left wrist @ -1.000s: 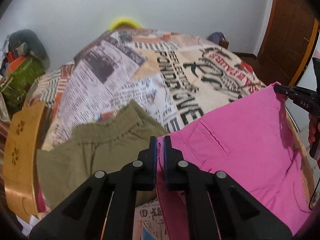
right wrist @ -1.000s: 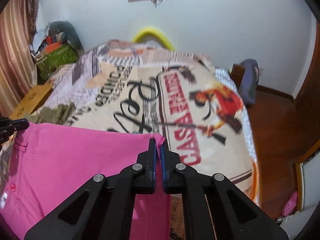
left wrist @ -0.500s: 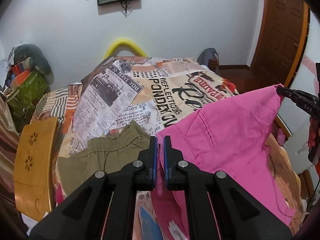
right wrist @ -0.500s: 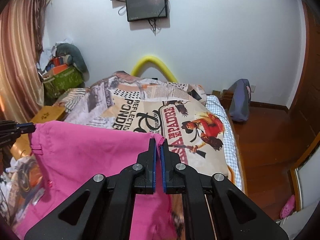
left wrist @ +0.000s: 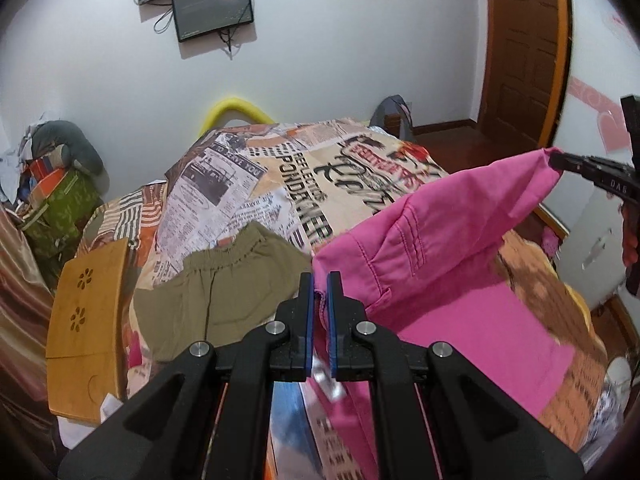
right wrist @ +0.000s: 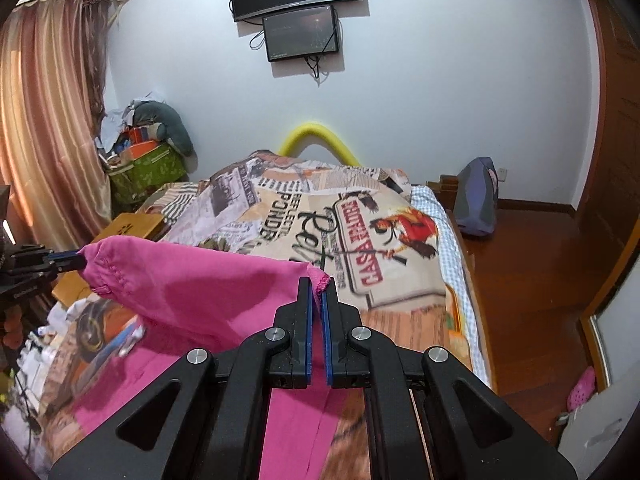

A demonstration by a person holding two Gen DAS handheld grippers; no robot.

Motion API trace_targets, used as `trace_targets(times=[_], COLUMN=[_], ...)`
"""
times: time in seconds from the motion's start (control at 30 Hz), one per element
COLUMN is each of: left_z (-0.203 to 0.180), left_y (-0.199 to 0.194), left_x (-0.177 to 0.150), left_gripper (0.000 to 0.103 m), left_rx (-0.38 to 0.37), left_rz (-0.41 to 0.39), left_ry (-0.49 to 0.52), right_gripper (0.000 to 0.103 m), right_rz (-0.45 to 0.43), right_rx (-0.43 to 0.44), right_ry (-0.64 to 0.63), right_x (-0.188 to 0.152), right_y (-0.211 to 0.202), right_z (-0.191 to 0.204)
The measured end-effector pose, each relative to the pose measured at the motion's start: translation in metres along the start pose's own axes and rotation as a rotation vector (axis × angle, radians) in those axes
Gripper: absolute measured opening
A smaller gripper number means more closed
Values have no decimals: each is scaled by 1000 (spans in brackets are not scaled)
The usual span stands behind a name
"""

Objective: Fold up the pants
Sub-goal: 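Lift the waistband and fold it over toward the hem with both grippers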

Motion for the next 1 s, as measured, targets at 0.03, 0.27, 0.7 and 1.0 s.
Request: trace_targets(times=[0.03, 0.27, 0.7, 1.0], left_z=[-3, -22, -40, -52], left_y=[-3, -12, -3, -11], left_x=[-5, -54, -137, -156], left_gripper=[5, 5, 5, 8], left_rx=[0, -27, -108, -84], left_rz=[2, 28, 114, 132], left_ry=[4, 10, -62, -30], right_gripper=[3, 3, 4, 7], right_rz=[4, 55, 209, 305], right_rx=[8, 37, 47, 22], right_ry=[2, 53, 13, -16], right_x=[-8, -52, -132, -161], right_y=[-4, -20, -20, -26], right_z=[0, -1, 4, 8])
Point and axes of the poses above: each gripper's, at about its wrist camera, not at the fingertips, and y roughly the way its jaws point, z to its left, x to its top, the point moved 1 cm from there along y, roughly the way its jaws point, and after that the axes turned 10 degrees about -x, right-handed, at the moved point
